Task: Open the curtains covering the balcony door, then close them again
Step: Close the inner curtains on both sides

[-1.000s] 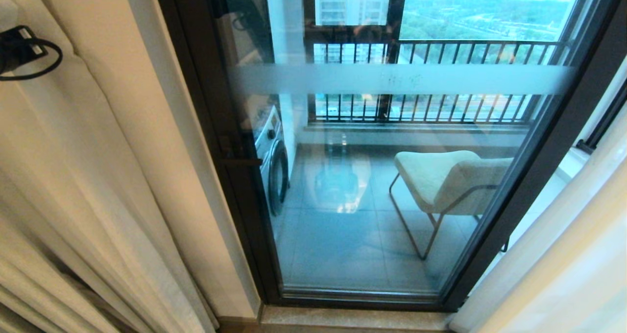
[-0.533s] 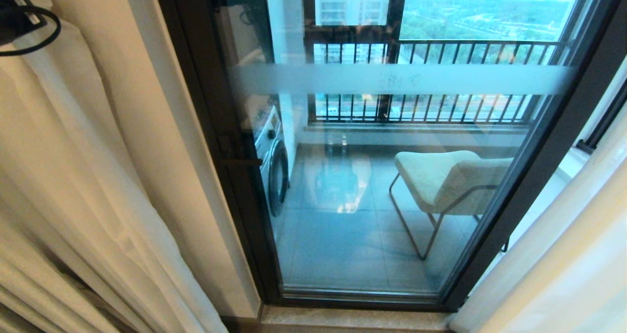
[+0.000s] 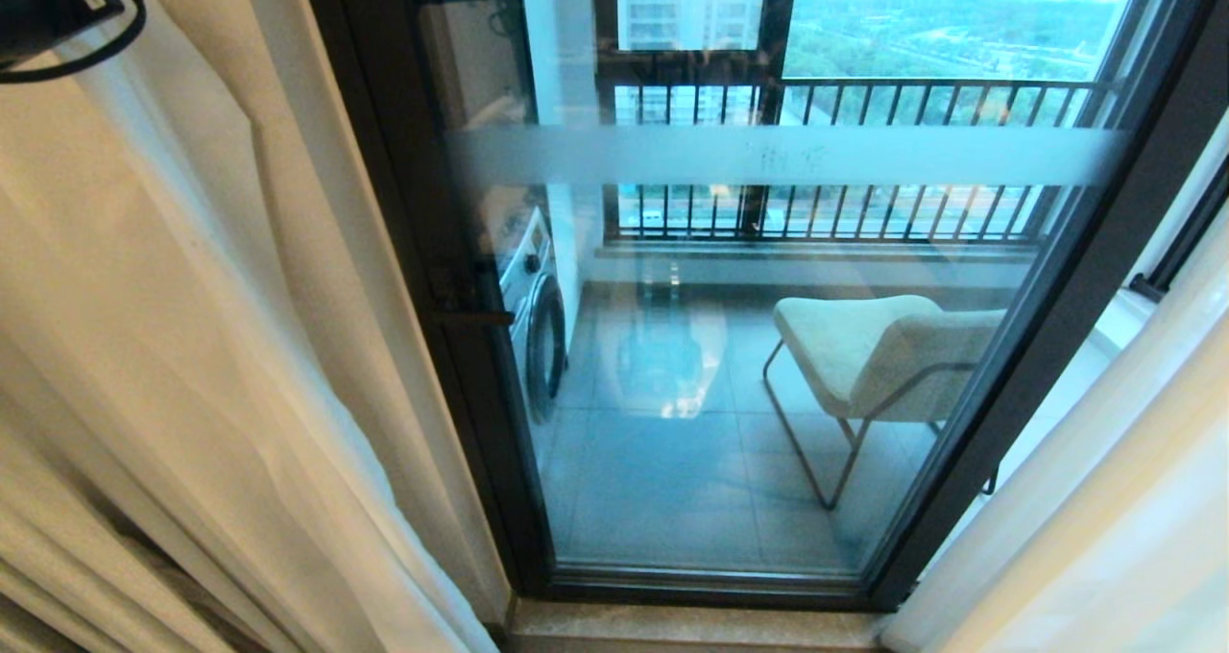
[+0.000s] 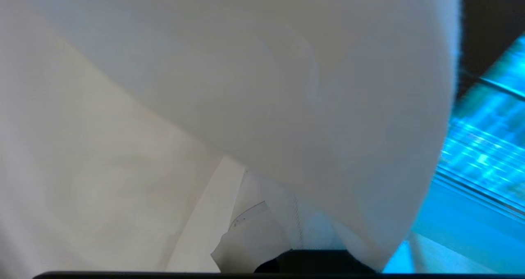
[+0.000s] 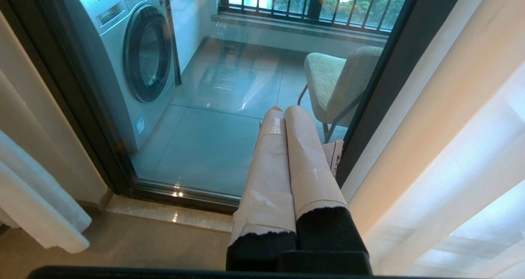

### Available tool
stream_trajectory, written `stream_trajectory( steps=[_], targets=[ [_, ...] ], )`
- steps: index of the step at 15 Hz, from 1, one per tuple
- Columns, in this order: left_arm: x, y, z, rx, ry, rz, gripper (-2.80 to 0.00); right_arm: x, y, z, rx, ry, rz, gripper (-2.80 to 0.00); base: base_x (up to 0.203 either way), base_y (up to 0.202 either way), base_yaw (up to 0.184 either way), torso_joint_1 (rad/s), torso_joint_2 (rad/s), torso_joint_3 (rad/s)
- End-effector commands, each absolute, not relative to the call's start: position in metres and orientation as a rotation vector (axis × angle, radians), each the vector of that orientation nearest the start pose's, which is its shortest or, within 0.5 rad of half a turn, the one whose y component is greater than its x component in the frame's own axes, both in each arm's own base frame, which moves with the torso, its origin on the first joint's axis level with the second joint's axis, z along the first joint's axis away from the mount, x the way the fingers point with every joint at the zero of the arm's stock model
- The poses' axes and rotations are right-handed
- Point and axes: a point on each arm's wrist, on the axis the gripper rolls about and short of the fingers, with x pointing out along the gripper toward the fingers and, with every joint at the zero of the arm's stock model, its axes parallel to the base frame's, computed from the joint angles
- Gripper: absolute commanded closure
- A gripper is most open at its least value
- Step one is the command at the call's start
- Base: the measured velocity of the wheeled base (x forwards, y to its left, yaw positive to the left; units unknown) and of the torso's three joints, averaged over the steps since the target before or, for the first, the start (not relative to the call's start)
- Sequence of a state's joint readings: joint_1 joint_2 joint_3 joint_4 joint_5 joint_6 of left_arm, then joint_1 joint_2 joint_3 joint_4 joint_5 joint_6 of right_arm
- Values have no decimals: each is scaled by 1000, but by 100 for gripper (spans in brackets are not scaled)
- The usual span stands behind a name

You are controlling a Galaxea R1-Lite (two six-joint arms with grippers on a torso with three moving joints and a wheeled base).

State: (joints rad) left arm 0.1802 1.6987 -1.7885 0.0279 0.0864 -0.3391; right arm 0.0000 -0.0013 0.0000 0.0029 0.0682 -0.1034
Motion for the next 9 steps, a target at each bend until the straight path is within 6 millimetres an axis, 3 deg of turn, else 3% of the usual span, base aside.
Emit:
stream_trajectory(
  steps=[1,6,9],
  targets=[
    [291,36,405,-337,-130,186,0,-23,2,75,-104,-1,69,0,0,0,0,0,0,0],
    [270,-10,415,-349,-137,20,0,-23,2,75,-104,0,68,0,0,0,0,0,0,0],
    [263,-24,415,-346,-123,-36,0,-23,2,75,-104,-1,69,0,0,0,0,0,0,0]
  ],
)
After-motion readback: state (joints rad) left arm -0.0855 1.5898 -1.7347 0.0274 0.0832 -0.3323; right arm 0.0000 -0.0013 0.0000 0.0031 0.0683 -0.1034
